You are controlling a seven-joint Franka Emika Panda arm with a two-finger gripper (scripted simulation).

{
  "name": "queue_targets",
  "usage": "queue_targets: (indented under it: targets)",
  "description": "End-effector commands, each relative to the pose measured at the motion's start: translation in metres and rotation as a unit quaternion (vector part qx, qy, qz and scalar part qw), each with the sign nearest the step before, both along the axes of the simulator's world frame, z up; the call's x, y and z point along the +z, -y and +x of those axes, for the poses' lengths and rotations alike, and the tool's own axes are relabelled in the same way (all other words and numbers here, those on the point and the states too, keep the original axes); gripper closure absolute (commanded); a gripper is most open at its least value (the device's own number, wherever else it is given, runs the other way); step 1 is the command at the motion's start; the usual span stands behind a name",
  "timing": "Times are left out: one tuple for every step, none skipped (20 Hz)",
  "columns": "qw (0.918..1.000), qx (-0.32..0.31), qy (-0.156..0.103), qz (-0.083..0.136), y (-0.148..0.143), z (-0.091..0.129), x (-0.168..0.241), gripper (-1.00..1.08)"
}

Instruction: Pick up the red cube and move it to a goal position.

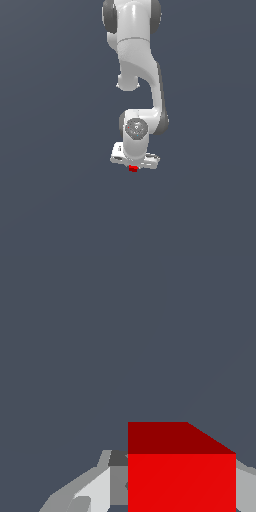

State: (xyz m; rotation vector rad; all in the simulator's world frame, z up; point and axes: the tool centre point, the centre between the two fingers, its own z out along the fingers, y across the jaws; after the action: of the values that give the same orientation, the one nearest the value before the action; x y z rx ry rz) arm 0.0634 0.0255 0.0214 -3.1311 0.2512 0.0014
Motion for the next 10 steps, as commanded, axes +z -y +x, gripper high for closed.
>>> queue_targets:
  targets:
    - [1.0, -0.001, 0.0, 0.0, 0.02, -0.005, 0.002, 1.08]
    - [1.0, -0.001, 0.0, 0.0, 0.03, -0.007, 0.002, 1.08]
    - [1.0, -0.001, 0.0, 0.0, 0.04, -0.01, 0.002, 1.08]
    - [1.0, -0.001, 0.0, 0.0, 0.05, -0.013, 0.003, 1.08]
    - [1.0, -0.001, 0.0, 0.0, 0.06, -0.015, 0.004, 1.08]
    - [1.0, -0.001, 0.0, 0.0, 0.07, -0.017, 0.004, 1.08]
    - [1.0, -0.001, 0.0, 0.0, 0.079, -0.02, 0.005, 1.08]
    - [1.0, -0.001, 0.0, 0.0, 0.087, -0.022, 0.005, 1.08]
    - [1.0, -0.001, 0.0, 0.0, 0.094, -0.023, 0.006, 1.08]
    - [1.0, -0.001, 0.0, 0.0, 0.1, -0.025, 0.006, 1.08]
